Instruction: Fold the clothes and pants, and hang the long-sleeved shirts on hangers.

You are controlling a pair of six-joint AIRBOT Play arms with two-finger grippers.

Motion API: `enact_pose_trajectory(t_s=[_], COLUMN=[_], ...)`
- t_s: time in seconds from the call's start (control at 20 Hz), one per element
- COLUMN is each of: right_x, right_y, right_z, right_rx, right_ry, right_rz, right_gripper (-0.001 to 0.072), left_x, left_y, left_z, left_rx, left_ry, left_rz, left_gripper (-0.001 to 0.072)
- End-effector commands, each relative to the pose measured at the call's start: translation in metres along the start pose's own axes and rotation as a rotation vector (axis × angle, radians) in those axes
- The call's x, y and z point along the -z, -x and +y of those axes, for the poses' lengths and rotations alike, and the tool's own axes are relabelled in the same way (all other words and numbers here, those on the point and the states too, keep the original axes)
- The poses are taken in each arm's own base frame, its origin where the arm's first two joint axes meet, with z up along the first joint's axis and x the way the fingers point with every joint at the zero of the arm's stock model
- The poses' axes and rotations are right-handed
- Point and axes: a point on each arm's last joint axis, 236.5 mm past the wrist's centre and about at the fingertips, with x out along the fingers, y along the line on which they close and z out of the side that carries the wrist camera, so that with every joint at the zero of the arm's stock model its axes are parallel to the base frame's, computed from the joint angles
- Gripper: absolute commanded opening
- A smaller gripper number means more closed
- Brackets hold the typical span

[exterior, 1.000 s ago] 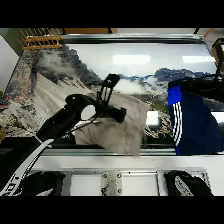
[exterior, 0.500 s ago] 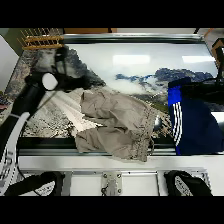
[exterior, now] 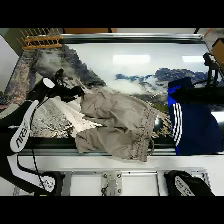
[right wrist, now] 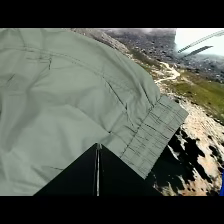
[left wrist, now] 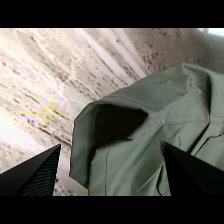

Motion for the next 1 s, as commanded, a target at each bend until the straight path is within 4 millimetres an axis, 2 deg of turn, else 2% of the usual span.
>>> enact_pose_trajectory(t_s=[0.0,0.05,0.1,0.15,0.2,0.25,0.35,0.4,0.5,0.6,0.65,0.75,0.95], right_x=[0.006,0.006,0.007,0.008,0.008,0.009,0.015,0.020,0.036,0.054,0.062,0.075,0.092], right_y=[-0.010,-0.012,-0.015,-0.019,-0.022,-0.026,-0.034,-0.039,-0.055,-0.078,-0.094,-0.128,-0.186], right_z=[-0.002,-0.004,-0.005,-0.008,-0.010,-0.015,-0.040,-0.058,-0.096,-0.139,-0.152,-0.157,-0.126], right_rx=[-0.015,-0.016,-0.016,-0.015,-0.013,-0.003,0.061,0.088,0.117,0.152,0.143,0.080,-0.120], right_ry=[-0.020,-0.024,-0.029,-0.035,-0.040,-0.043,-0.049,-0.076,-0.203,-0.361,-0.421,-0.490,-0.521], right_rz=[0.042,0.049,0.056,0.064,0.069,0.078,0.117,0.143,0.188,0.215,0.231,0.274,0.341], right_gripper=[0.0049,0.0194,0.0511,0.0657,0.0647,0.0647,0.0647,0.0647,0.0647,0.0647,0.0647,0.0647,0.0647], left_x=[0.009,0.008,0.007,0.007,0.006,0.005,-0.002,-0.009,-0.024,-0.034,-0.038,-0.041,-0.041], left_y=[-0.026,-0.028,-0.030,-0.032,-0.034,-0.035,-0.031,-0.025,-0.009,0.003,0.006,0.008,0.008], left_z=[-0.005,-0.010,-0.015,-0.018,-0.021,-0.023,-0.025,-0.027,-0.034,-0.041,-0.044,-0.046,-0.046], left_rx=[0.013,0.014,0.014,0.012,0.012,0.012,0.017,0.024,0.043,0.056,0.060,0.062,0.062], left_ry=[-0.015,-0.025,-0.037,-0.049,-0.055,-0.048,-0.042,-0.046,-0.058,-0.081,-0.087,-0.091,-0.091], left_rz=[0.026,0.013,0.003,-0.004,-0.013,-0.021,-0.033,-0.039,-0.047,-0.057,-0.064,-0.072,-0.072], left_gripper=[0.0692,0.0692,0.0692,0.0691,0.0689,0.0551,0.0073,0.0004,0.0004,0.0004,0.0004,0.0004,0.0004])
